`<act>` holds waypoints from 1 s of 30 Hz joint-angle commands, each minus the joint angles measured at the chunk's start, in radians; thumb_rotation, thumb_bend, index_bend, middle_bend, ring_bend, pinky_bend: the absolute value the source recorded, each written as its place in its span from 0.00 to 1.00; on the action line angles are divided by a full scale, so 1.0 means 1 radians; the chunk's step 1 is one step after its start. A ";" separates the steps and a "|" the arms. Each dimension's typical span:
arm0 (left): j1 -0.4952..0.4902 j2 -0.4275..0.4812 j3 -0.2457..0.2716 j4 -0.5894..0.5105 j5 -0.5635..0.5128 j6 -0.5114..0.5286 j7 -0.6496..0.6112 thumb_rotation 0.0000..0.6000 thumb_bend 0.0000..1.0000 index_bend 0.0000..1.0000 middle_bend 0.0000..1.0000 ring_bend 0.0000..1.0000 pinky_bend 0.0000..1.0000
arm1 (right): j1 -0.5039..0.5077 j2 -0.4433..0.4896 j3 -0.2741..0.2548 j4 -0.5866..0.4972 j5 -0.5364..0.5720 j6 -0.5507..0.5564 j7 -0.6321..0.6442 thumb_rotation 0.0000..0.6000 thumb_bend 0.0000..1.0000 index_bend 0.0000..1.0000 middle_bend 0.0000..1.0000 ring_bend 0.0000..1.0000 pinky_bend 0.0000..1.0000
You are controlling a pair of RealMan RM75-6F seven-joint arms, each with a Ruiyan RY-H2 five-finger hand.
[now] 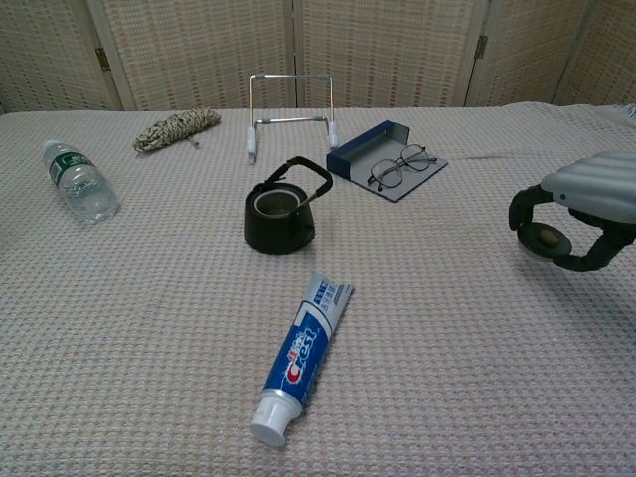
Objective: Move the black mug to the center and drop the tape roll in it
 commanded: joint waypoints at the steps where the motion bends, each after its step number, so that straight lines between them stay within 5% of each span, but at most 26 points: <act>1: 0.000 0.002 -0.001 -0.004 0.002 0.001 0.002 1.00 0.27 0.21 0.16 0.10 0.00 | 0.049 0.055 0.039 -0.085 -0.009 -0.032 -0.001 1.00 0.39 0.41 0.39 0.86 0.83; 13: 0.002 0.029 -0.007 -0.045 0.008 0.009 0.028 1.00 0.27 0.21 0.16 0.10 0.00 | 0.310 0.012 0.165 -0.155 0.155 -0.164 -0.138 1.00 0.39 0.41 0.39 0.87 0.83; 30: 0.019 0.048 -0.001 -0.065 0.018 0.029 0.028 1.00 0.27 0.21 0.16 0.10 0.00 | 0.628 -0.233 0.149 0.088 0.476 -0.203 -0.290 1.00 0.39 0.41 0.38 0.87 0.83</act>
